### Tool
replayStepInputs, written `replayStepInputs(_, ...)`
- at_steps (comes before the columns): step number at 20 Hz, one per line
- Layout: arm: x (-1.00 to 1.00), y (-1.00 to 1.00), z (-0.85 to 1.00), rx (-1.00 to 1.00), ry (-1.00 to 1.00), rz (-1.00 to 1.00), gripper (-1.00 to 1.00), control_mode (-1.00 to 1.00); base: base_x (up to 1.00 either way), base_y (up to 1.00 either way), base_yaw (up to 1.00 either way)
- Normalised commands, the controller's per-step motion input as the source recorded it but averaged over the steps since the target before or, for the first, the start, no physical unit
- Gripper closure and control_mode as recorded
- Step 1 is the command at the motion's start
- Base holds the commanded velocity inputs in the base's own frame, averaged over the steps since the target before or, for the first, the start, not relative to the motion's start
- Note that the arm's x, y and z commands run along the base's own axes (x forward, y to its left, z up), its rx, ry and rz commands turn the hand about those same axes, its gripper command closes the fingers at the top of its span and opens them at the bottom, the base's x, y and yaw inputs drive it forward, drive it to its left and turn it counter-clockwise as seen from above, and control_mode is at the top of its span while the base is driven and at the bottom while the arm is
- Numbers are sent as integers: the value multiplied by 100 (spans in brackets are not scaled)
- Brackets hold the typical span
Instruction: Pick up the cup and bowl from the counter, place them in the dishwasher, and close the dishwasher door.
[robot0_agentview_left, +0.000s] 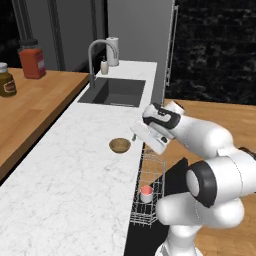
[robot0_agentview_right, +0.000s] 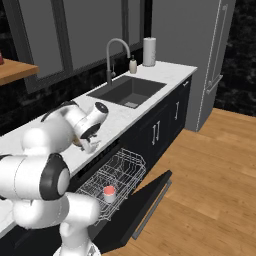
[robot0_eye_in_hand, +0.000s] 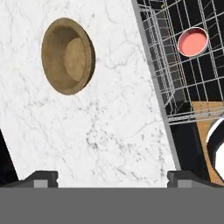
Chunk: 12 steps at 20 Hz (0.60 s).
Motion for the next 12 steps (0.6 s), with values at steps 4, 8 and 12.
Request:
replayStepInputs(4,37,47,-19,-7,0,0,-100,-100,0,0,0)
replayStepInputs(8,44,24,-27,-11,0,-2,-100,-100,0,0,0)
replayStepInputs(12,44,0,-32,-13,0,-5,-100,-100,0,0,0)
